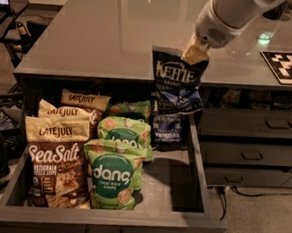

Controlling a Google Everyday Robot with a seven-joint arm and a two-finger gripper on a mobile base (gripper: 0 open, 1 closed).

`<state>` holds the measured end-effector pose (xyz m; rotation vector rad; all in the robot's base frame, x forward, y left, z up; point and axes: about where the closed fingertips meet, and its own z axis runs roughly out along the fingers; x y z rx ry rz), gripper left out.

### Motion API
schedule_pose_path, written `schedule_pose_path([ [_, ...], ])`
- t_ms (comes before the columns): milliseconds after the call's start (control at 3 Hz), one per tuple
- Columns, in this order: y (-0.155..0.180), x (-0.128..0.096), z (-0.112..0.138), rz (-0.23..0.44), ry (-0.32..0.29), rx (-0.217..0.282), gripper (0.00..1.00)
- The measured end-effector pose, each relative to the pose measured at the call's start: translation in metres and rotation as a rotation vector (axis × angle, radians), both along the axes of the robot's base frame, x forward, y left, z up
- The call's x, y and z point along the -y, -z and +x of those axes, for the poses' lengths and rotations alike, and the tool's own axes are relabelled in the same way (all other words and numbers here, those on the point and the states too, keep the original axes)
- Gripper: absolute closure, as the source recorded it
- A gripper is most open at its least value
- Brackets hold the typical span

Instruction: Pick blue chip bag from top drawer and place on counter

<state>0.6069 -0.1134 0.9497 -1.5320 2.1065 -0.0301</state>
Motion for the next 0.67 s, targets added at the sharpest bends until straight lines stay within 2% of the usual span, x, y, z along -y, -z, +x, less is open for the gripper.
schedule_pose_path([
  [667,-0.041,-0.007,0.026,-0.044,-0.021,0.068,1.0],
])
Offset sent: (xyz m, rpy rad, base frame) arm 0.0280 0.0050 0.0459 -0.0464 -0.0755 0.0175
